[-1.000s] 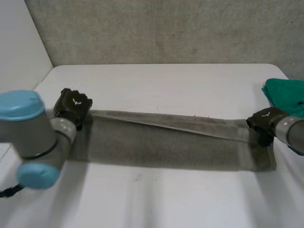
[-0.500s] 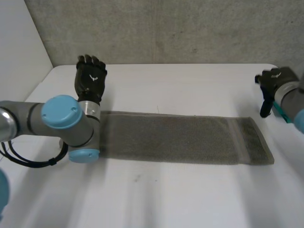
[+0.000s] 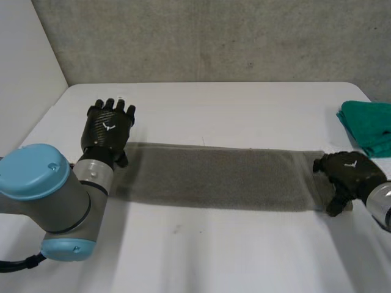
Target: Fold the laundry.
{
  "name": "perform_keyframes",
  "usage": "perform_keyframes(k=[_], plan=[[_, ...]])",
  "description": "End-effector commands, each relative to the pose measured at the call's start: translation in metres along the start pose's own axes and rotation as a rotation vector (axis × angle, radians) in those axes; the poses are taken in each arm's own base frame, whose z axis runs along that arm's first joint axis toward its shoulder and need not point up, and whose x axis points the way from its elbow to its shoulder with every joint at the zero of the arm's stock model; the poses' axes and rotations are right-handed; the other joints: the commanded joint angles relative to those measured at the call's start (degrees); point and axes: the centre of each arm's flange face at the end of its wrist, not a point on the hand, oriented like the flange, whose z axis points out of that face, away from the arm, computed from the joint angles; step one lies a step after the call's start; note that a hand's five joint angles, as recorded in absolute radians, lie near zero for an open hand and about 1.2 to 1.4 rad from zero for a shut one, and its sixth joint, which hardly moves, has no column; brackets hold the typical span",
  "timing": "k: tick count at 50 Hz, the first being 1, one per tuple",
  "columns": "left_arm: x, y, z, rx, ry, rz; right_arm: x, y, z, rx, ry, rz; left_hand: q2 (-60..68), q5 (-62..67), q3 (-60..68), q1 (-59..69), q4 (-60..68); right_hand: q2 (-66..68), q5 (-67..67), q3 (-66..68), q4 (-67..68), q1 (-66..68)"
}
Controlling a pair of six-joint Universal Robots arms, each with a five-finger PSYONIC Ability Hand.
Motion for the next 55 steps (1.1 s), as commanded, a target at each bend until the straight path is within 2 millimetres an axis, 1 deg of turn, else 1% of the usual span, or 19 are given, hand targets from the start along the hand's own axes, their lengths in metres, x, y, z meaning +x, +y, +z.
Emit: perform_keyframes(k=[1, 5, 9, 10, 11, 12, 16, 20, 22, 25, 28, 31, 35, 36, 39, 40, 44, 50, 55], plan=[[-0.001, 0.003, 0.003, -0.019, 0.002, -0.006, -0.006, 0.025, 0.021, -0.009, 0.003, -0.006, -1.7, -2.6, -2.0, -1.0, -1.6, 14.3, 14.2, 13.9, 13.9, 17.0], [-0.001, 0.003, 0.002, -0.02, 0.003, -0.006, -0.009, 0.033, 0.027, -0.034, -0.014, -0.025, -1.7, -2.6, -2.0, -1.0, -1.6, 17.2, 17.1, 16.7, 16.8, 19.9], [-0.001, 0.004, 0.002, -0.022, 0.004, -0.005, -0.006, 0.037, 0.032, -0.039, 0.0, -0.065, -1.7, -2.6, -2.0, -1.0, -1.6, 39.5, 39.4, 39.0, 39.1, 42.2], [-0.001, 0.004, 0.002, -0.022, 0.004, -0.005, -0.003, 0.037, 0.034, -0.032, 0.018, -0.078, -1.7, -2.6, -2.0, -1.0, -1.6, 52.7, 52.6, 52.3, 52.3, 55.4], [0.0, 0.003, 0.002, -0.021, 0.005, -0.005, -0.001, 0.036, 0.034, -0.027, 0.03, -0.083, -1.7, -2.6, -2.0, -1.0, -1.6, 57.6, 57.5, 57.2, 57.2, 60.3], [0.0, 0.003, 0.002, -0.021, 0.005, -0.005, 0.002, 0.036, 0.035, -0.024, 0.046, -0.085, -1.7, -2.6, -2.0, -1.0, -1.6, 57.7, 57.6, 57.2, 57.2, 60.4], [0.0, 0.004, 0.001, -0.023, 0.008, -0.007, 0.019, 0.039, 0.037, -0.031, 0.129, -0.085, -1.7, -2.6, -2.0, -1.0, -1.6, 57.7, 57.6, 57.2, 57.2, 60.4], [0.0, 0.002, 0.001, -0.022, 0.007, -0.008, 0.039, 0.027, 0.032, -0.003, 0.204, -0.098, -1.7, -2.6, -2.0, -1.0, -1.6, 57.7, 57.6, 57.2, 57.2, 60.4], [-0.001, 0.001, 0.001, -0.02, 0.004, -0.007, 0.055, 0.02, 0.025, 0.017, 0.254, -0.118, -1.5, -2.5, -1.9, -0.8, -1.5, 57.7, 57.6, 57.2, 57.2, 60.4], [-0.002, 0.0, 0.001, -0.017, 0.003, -0.009, 0.075, 0.024, 0.02, 0.007, 0.299, -0.125, -1.5, -2.5, -1.9, -0.8, -1.5, 57.7, 57.6, 57.2, 57.2, 60.4], [-0.002, 0.0, 0.001, -0.014, 0.001, -0.009, 0.085, 0.027, 0.019, 0.005, 0.303, -0.122, -1.5, -2.5, -1.9, -0.8, -1.5, 57.7, 57.6, 57.2, 57.2, 60.4], [-0.002, 0.001, 0.001, -0.018, 0.003, -0.009, 0.081, 0.027, 0.019, 0.011, 0.277, -0.127, -1.5, -2.5, -1.9, -0.8, -1.5, 54.2, 54.1, 53.8, 53.8, 56.9], [-0.001, 0.002, -0.001, -0.024, 0.005, -0.01, 0.078, 0.031, 0.021, 0.005, 0.256, -0.119, -1.5, -2.5, -1.9, -0.8, -1.5, 34.4, 34.3, 33.9, 34.0, 37.1], [0.0, 0.002, -0.001, -0.025, 0.007, -0.009, 0.076, 0.037, 0.024, -0.008, 0.243, -0.11, -1.5, -2.5, -1.9, -0.8, -1.5, 28.9, 28.8, 28.4, 28.4, 31.6], [0.0, 0.002, -0.001, -0.025, 0.007, -0.009, 0.072, 0.043, 0.029, -0.024, 0.22, -0.097, -1.5, -2.5, -1.9, -0.8, -1.5, 24.9, 24.9, 24.5, 24.5, 27.6], [0.0, 0.002, -0.001, -0.025, 0.007, -0.009, 0.072, 0.045, 0.03, -0.031, 0.22, -0.095, -1.5, -2.5, -1.9, -0.8, -1.5, 20.1, 20.0, 19.6, 19.7, 22.8], [-0.001, 0.002, 0.0, -0.024, 0.005, -0.01, 0.068, 0.047, 0.028, -0.043, 0.205, -0.084, -1.5, -2.5, -1.9, -0.8, -1.5, 12.3, 12.2, 11.9, 11.9, 15.0], [-0.001, 0.003, -0.001, -0.027, 0.006, -0.009, 0.054, 0.045, 0.027, -0.02, 0.135, -0.083, -1.5, -2.5, -1.9, -0.8, -1.5, 14.0, 13.9, 13.5, 13.6, 16.7], [0.0, 0.004, -0.001, -0.029, 0.009, -0.009, 0.05, 0.043, 0.028, 0.009, 0.086, -0.065, -1.5, -2.5, -1.9, -0.8, -1.5, 15.0, 14.9, 14.5, 14.6, 17.7]])
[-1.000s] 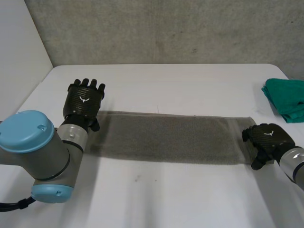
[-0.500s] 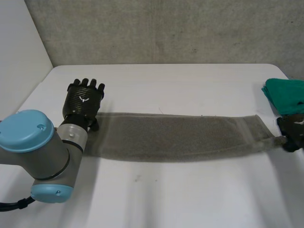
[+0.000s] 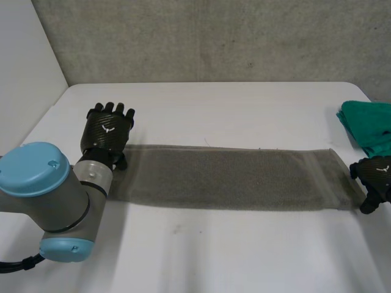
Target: Fold the laundry.
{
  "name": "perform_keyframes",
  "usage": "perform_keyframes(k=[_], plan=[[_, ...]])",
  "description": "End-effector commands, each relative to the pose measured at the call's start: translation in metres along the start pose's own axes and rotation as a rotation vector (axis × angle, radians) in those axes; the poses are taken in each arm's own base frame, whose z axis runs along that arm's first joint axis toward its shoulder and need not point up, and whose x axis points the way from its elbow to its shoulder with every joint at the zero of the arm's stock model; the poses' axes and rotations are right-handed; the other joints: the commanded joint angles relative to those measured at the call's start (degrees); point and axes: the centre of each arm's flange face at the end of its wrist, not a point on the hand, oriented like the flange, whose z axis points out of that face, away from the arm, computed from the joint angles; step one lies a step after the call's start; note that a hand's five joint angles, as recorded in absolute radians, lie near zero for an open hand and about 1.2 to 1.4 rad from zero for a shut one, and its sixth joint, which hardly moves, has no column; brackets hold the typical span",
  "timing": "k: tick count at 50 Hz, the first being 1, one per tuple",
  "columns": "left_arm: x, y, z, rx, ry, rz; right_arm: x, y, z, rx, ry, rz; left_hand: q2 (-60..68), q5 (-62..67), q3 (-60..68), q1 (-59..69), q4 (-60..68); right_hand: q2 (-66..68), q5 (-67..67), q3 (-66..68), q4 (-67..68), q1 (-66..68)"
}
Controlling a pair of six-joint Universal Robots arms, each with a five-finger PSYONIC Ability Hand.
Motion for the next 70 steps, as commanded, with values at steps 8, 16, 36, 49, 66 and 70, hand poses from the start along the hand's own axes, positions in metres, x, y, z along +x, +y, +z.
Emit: perform_keyframes(k=[8, 16, 36, 49, 66, 70], plan=[[0.0, 0.002, 0.0, -0.004, 0.003, 0.001, -0.015, -0.005, -0.003, 0.04, -0.116, 0.031, -1.5, -2.5, -1.9, -0.8, -1.5, 5.1, 5.2, 5.3, 5.2, 9.4], [0.001, 0.001, -0.001, -0.002, 0.006, 0.001, -0.014, -0.003, 0.002, 0.041, -0.117, 0.036, -1.5, -2.5, -1.9, -0.8, -1.5, 8.8, 8.9, 9.0, 8.9, 13.1], [0.001, 0.002, -0.001, -0.006, 0.006, 0.001, -0.007, -0.001, 0.011, 0.033, -0.09, 0.009, -1.5, -2.5, -1.9, -0.8, -1.5, 47.7, 47.9, 48.0, 47.9, 52.1], [-0.002, -0.002, 0.0, 0.003, -0.004, -0.001, 0.062, -0.003, 0.0, -0.073, 0.216, -0.233, -1.7, -2.6, -2.0, -1.0, -1.6, 47.7, 47.9, 48.0, 47.9, 52.1], [-0.031, -0.022, 0.005, 0.06, -0.086, -0.041, -0.113, -0.175, -0.029, 0.554, -0.101, -0.502, -1.8, -2.7, -2.1, -1.0, -1.7, 47.7, 47.9, 48.0, 47.9, 52.1], [-0.038, -0.024, 0.007, 0.067, -0.106, -0.058, -0.183, -0.198, -0.047, 0.7, -0.264, -0.54, -1.8, -2.7, -2.1, -1.0, -1.7, 47.7, 47.9, 48.0, 47.9, 52.1]])
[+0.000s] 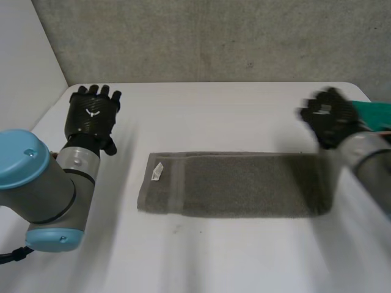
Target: Fold the laundry.
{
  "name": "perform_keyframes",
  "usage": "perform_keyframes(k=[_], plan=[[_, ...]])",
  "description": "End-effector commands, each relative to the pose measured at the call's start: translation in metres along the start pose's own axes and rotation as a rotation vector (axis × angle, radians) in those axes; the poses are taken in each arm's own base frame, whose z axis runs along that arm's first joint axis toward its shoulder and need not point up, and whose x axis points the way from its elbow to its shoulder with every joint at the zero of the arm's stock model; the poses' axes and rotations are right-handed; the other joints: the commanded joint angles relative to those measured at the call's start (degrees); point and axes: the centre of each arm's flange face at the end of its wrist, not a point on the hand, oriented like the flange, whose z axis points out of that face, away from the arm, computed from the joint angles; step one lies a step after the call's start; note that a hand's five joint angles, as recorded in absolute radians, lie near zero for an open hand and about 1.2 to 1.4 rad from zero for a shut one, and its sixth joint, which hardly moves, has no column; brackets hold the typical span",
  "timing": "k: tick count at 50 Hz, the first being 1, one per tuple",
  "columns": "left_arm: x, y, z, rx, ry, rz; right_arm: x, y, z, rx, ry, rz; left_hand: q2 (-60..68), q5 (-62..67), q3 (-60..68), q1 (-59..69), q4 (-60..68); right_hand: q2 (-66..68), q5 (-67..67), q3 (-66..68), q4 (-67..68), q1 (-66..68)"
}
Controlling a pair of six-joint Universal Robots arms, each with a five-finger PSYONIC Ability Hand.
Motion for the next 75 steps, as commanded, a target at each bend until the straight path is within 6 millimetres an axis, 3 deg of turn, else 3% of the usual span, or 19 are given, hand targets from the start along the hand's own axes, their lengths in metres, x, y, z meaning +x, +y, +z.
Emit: perform_keyframes(k=[1, 4, 12, 16, 18, 19, 22, 26, 31, 35, 44, 49, 52, 56, 61, 66, 69, 70, 75], plan=[[-0.015, -0.006, 0.005, 0.017, -0.043, -0.035, -0.098, -0.133, -0.007, 0.421, -0.244, -0.029, -1.8, -2.7, -2.1, -1.0, -1.7, 12.8, 13.2, 12.5, 11.7, 23.6], [-0.016, -0.005, 0.006, 0.015, -0.047, -0.035, -0.136, -0.157, -0.012, 0.517, -0.336, -0.036, -1.8, -2.7, -2.1, -1.0, -1.7, 12.8, 13.2, 12.5, 11.7, 23.6], [-0.016, -0.002, 0.007, 0.009, -0.046, -0.032, -0.22, -0.176, -0.03, 0.673, -0.58, -0.012, -1.8, -2.7, -2.1, -1.0, -1.7, 12.8, 13.2, 12.5, 11.7, 23.6], [-0.014, 0.0, 0.007, 0.004, -0.039, -0.031, -0.233, -0.177, -0.033, 0.669, -0.66, 0.059, -1.8, -2.7, -2.1, -1.0, -1.7, 12.8, 13.2, 12.5, 11.7, 23.6], [-0.013, -0.001, 0.006, 0.007, -0.037, -0.032, -0.232, -0.178, -0.031, 0.649, -0.672, 0.095, -1.8, -2.7, -2.1, -1.0, -1.7, 5.8, 6.2, 5.5, 4.8, 16.6], [-0.013, -0.002, 0.006, 0.008, -0.035, -0.032, -0.229, -0.179, -0.03, 0.627, -0.672, 0.126, -1.8, -2.7, -2.1, -1.0, -1.7, -21.0, -20.7, -21.4, -22.1, -10.2], [-0.01, -0.005, 0.006, 0.019, -0.025, -0.034, -0.218, -0.178, -0.024, 0.552, -0.637, 0.177, -1.8, -2.7, -2.1, -1.0, -1.7, -57.2, -56.8, -57.5, -58.3, -46.4], [-0.001, -0.01, 0.004, 0.043, 0.021, -0.038, -0.185, -0.17, -0.016, 0.351, -0.511, 0.284, -1.8, -2.7, -2.1, -1.0, -1.7, -57.2, -56.8, -57.5, -58.3, -46.4], [0.022, -0.02, -0.005, 0.084, 0.12, -0.07, -0.136, -0.117, -0.005, 0.065, -0.39, 0.522, -1.8, -2.7, -2.1, -1.0, -1.7, -57.2, -56.8, -57.5, -58.3, -46.4], [0.044, -0.027, -0.015, 0.101, 0.192, -0.096, -0.107, -0.09, -0.016, -0.028, -0.351, 0.654, -1.8, -2.7, -2.1, -1.0, -1.7, -57.2, -56.8, -57.5, -58.3, -46.4], [0.07, -0.019, -0.014, 0.056, 0.258, -0.094, -0.112, -0.024, -0.036, -0.171, -0.359, 0.725, -1.5, -2.5, -1.9, -0.8, -1.5, -48.4, -48.0, -48.7, -49.5, -37.6], [0.07, -0.018, -0.015, 0.045, 0.262, -0.092, -0.12, -0.005, -0.036, -0.179, -0.345, 0.727, -1.4, -2.3, -1.7, -0.6, -1.3, -25.6, -25.2, -25.9, -26.6, -14.8], [0.07, -0.017, -0.015, 0.037, 0.264, -0.092, -0.123, 0.003, -0.031, -0.178, -0.337, 0.717, -1.2, -2.1, -1.5, -0.5, -1.1, 9.5, 9.9, 9.2, 8.5, 20.4], [0.069, -0.017, -0.019, 0.032, 0.267, -0.093, -0.114, 0.007, -0.026, -0.18, -0.294, 0.663, -1.4, -2.3, -1.7, -0.6, -1.3, 12.8, 13.2, 12.5, 11.7, 23.6], [0.062, -0.02, -0.023, 0.023, 0.262, -0.09, -0.099, -0.007, -0.025, -0.115, -0.263, 0.455, -1.4, -2.3, -1.7, -0.6, -1.3, 12.8, 13.2, 12.5, 11.7, 23.6], [0.041, -0.03, -0.021, 0.028, 0.219, -0.095, -0.072, -0.046, -0.019, -0.008, -0.174, 0.224, -1.7, -2.6, -2.0, -1.0, -1.6, 12.8, 13.2, 12.5, 11.7, 23.6], [0.026, -0.032, -0.016, 0.026, 0.177, -0.098, -0.087, -0.087, -0.023, 0.098, -0.192, 0.156, -1.7, -2.6, -2.0, -1.0, -1.6, 12.8, 13.2, 12.5, 11.7, 23.6], [0.023, -0.033, -0.015, 0.027, 0.169, -0.099, -0.102, -0.114, -0.027, 0.174, -0.222, 0.127, -1.7, -2.6, -2.0, -1.0, -1.6, 12.8, 13.2, 12.5, 11.7, 23.6], [0.008, -0.036, -0.012, 0.018, 0.103, -0.128, -0.15, -0.16, -0.042, 0.321, -0.354, 0.08, -1.7, -2.6, -2.0, -1.0, -1.6, 12.8, 13.2, 12.5, 11.7, 23.6]])
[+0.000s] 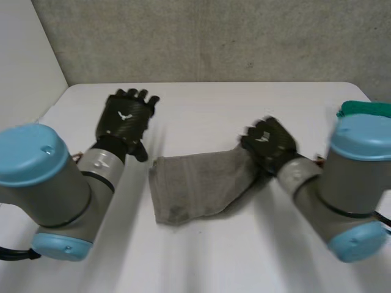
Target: Fold the laundry.
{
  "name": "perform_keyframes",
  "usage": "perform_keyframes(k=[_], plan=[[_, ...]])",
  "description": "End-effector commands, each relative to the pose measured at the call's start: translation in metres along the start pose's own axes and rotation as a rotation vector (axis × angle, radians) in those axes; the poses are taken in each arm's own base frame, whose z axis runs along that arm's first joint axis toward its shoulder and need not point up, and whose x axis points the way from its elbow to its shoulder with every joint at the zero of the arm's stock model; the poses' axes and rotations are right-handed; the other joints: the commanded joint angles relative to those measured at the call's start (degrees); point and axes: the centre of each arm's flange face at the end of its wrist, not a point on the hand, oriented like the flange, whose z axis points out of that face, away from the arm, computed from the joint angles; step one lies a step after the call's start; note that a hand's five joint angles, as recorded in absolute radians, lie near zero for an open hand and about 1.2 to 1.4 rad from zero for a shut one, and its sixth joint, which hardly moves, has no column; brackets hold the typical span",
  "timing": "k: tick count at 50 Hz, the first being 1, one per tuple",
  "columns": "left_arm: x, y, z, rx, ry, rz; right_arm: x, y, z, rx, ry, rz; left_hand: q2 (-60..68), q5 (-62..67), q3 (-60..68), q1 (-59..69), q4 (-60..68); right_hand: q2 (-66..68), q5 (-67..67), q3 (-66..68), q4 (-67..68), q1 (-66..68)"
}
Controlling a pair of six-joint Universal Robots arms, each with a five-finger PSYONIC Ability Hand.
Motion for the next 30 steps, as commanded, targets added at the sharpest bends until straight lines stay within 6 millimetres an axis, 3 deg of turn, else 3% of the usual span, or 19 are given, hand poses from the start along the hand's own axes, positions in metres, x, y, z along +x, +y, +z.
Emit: perform_keyframes(k=[1, 2, 5, 6, 9, 10, 13, 17, 18, 21, 24, 30], plan=[[-0.025, -0.006, 0.001, -0.007, -0.096, -0.033, -0.082, -0.068, -0.001, 0.215, -0.203, -0.108, -1.7, -2.6, -2.0, -1.0, -1.6, 13.0, 13.5, 12.3, 11.8, 25.5], [-0.026, -0.006, 0.002, -0.01, -0.107, -0.037, -0.099, -0.068, -0.005, 0.237, -0.285, -0.118, -1.8, -2.7, -2.1, -1.0, -1.7, 13.0, 13.5, 12.3, 11.8, 25.5], [-0.028, -0.005, 0.001, -0.017, -0.127, -0.051, -0.125, -0.068, -0.013, 0.272, -0.411, -0.126, -1.8, -2.7, -2.1, -1.0, -1.7, 13.0, 13.5, 12.3, 11.8, 25.5], [-0.028, -0.004, 0.001, -0.019, -0.129, -0.053, -0.132, -0.066, -0.014, 0.277, -0.453, -0.115, -1.8, -2.7, -2.1, -1.0, -1.7, 3.4, 3.9, 2.7, 2.2, 15.9], [-0.027, -0.003, 0.002, -0.022, -0.13, -0.065, -0.131, -0.065, -0.013, 0.261, -0.456, -0.079, -1.8, -2.7, -2.1, -1.0, -1.7, -50.3, -49.8, -51.0, -51.6, -37.8], [-0.026, -0.003, 0.001, -0.022, -0.127, -0.068, -0.126, -0.065, -0.012, 0.233, -0.439, -0.026, -1.8, -2.7, -2.1, -1.0, -1.7, -57.0, -56.5, -57.7, -58.2, -44.5], [-0.023, -0.002, 0.001, -0.023, -0.113, -0.087, -0.109, -0.062, -0.006, 0.176, -0.384, 0.123, -1.8, -2.7, -2.1, -1.0, -1.7, -57.0, -56.5, -57.7, -58.2, -44.5], [-0.016, -0.005, 0.0, -0.015, -0.091, -0.122, -0.053, -0.039, 0.015, 0.062, -0.236, 0.483, -1.8, -2.7, -2.1, -1.0, -1.7, -57.0, -56.5, -57.7, -58.2, -44.5], [-0.013, -0.005, 0.0, -0.016, -0.081, -0.131, -0.029, -0.029, 0.022, 0.042, -0.177, 0.618, -1.8, -2.7, -2.1, -1.0, -1.7, -57.0, -56.5, -57.7, -58.2, -44.5], [0.007, -0.003, -0.002, -0.021, -0.011, -0.157, -0.004, -0.022, 0.028, 0.03, -0.126, 0.788, -1.4, -2.3, -1.7, -0.6, -1.3, -57.0, -56.5, -57.7, -58.2, -44.5], [0.027, 0.001, -0.002, -0.036, 0.073, -0.173, -0.006, -0.014, 0.031, -0.02, -0.161, 0.897, -0.2, -1.1, -0.5, 0.5, -0.1, -57.0, -56.5, -57.7, -58.2, -44.5], [0.054, 0.022, 0.002, -0.119, 0.166, -0.167, -0.027, 0.01, 0.044, -0.155, -0.204, 0.834, 1.8, 0.9, 1.5, 2.6, 1.9, -57.0, -56.5, -57.7, -58.2, -44.5]])
